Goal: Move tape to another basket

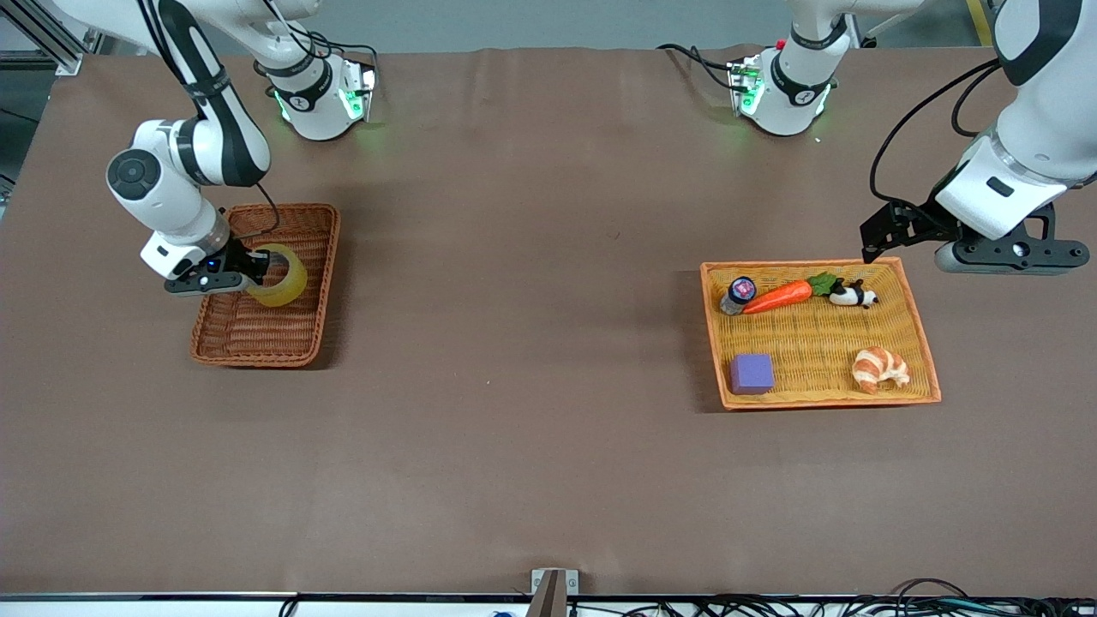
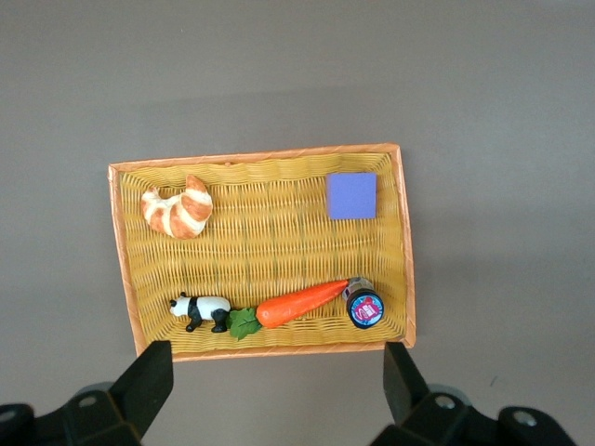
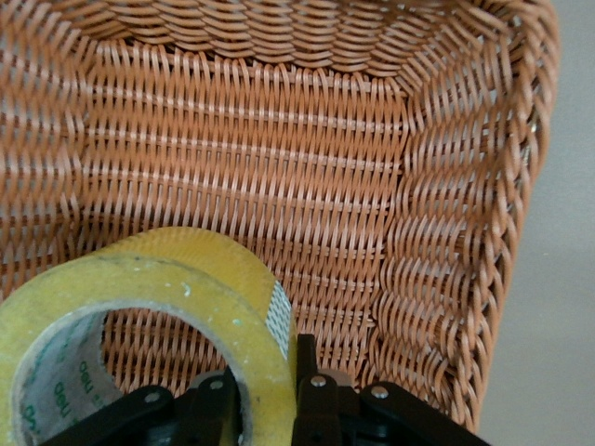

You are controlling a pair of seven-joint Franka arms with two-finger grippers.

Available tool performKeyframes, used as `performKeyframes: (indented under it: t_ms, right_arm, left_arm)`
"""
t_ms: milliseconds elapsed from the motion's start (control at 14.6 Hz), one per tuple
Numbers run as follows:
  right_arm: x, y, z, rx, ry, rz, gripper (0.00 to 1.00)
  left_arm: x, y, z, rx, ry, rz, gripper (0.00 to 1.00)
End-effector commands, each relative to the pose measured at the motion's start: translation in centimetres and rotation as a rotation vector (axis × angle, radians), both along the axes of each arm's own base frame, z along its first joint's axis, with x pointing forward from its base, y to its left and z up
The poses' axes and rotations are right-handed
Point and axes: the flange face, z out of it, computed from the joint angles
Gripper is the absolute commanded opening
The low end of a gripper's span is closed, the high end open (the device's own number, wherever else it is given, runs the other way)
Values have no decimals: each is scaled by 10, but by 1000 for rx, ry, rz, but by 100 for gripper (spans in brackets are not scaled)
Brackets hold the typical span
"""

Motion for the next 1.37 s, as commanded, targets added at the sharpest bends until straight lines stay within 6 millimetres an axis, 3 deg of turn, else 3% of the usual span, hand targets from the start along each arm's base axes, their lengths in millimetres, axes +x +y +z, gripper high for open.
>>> performKeyframes:
  t_ms: [0, 68, 137, 205, 341, 546, 683, 820, 1024, 1298]
  right_arm:
    - [-2, -4, -10, 9, -11, -6, 17]
    - [-2, -4, -10, 8, -8, -5, 39]
    - [0, -4, -9, 7, -5, -7, 80]
    - [1, -9, -6, 7, -13, -17, 100]
    - [15, -16, 14, 0, -10, -30, 100]
    - [63, -24, 85, -24, 35, -62, 100]
    - [95, -17, 139, -37, 32, -63, 100]
    - [114, -6, 185, -47, 41, -95, 100]
    - [131, 16, 258, -34, 45, -177, 100]
    - [135, 21, 368, 4, 14, -229, 100]
  left_arm:
    - [-1, -9, 4, 1, -12, -25, 100]
    - [-1, -9, 5, 9, -15, -27, 100]
    - [0, -9, 4, 13, -14, -27, 100]
    - [-1, -8, 5, 12, -15, -27, 100]
    - [-1, -8, 5, 12, -15, -26, 100]
    - [-1, -8, 5, 12, -15, -26, 100]
    - [0, -9, 4, 12, -14, -26, 100]
    - [0, -9, 4, 12, -14, -26, 100]
    - [0, -8, 4, 12, -14, -24, 100]
    - [1, -4, 6, 12, -18, -24, 100]
